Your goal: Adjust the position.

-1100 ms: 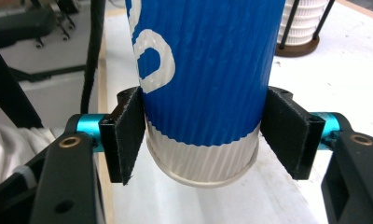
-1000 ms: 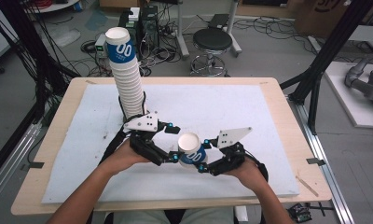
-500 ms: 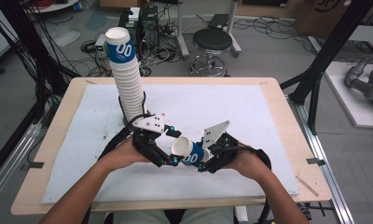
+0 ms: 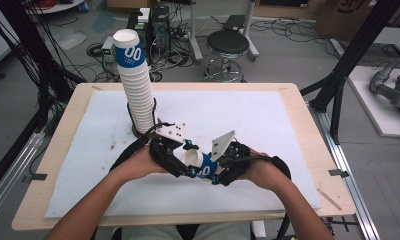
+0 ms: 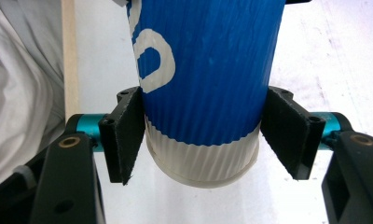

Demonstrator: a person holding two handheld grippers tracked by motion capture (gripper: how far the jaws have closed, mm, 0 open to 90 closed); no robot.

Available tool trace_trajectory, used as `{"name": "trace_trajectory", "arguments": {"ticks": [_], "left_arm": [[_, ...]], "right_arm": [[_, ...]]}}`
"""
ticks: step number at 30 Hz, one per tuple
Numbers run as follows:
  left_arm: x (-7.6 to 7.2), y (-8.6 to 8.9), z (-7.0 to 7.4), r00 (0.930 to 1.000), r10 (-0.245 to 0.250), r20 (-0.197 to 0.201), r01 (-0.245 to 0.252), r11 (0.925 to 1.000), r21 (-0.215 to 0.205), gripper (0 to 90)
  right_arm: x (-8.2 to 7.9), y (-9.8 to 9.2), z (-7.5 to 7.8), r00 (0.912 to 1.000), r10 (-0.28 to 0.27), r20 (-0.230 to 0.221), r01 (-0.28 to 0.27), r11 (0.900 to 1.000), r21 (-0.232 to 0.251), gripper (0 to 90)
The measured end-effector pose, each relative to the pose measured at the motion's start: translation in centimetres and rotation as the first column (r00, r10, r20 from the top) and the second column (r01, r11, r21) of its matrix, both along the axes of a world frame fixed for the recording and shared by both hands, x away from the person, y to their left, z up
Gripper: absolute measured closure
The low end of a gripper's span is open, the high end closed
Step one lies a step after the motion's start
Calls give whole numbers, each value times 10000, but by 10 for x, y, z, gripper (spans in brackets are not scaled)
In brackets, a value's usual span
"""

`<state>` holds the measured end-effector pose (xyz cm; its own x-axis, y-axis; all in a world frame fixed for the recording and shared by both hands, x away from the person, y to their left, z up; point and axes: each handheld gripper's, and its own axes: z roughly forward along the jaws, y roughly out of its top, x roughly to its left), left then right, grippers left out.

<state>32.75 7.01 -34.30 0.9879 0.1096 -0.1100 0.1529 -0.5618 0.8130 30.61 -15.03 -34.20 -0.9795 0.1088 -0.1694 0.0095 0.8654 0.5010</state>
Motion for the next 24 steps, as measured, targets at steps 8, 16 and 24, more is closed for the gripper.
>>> {"name": "trace_trajectory", "arguments": {"ticks": [8,16,24], "left_arm": [[-1,-1,-3,9994,-140,306,140,9999,16,302],[-1,15,-4,9989,70,463,-18,9939,-1102,300],[0,35,-10,9981,474,388,-365,9689,-2447,299]], "right_arm": [[-2,-4,-1,9995,97,303,-94,9999,-114,301],[1,-29,3,9990,64,-439,56,9629,2697,207],[-2,-52,11,9975,-329,-631,595,8727,4847,207]]}}
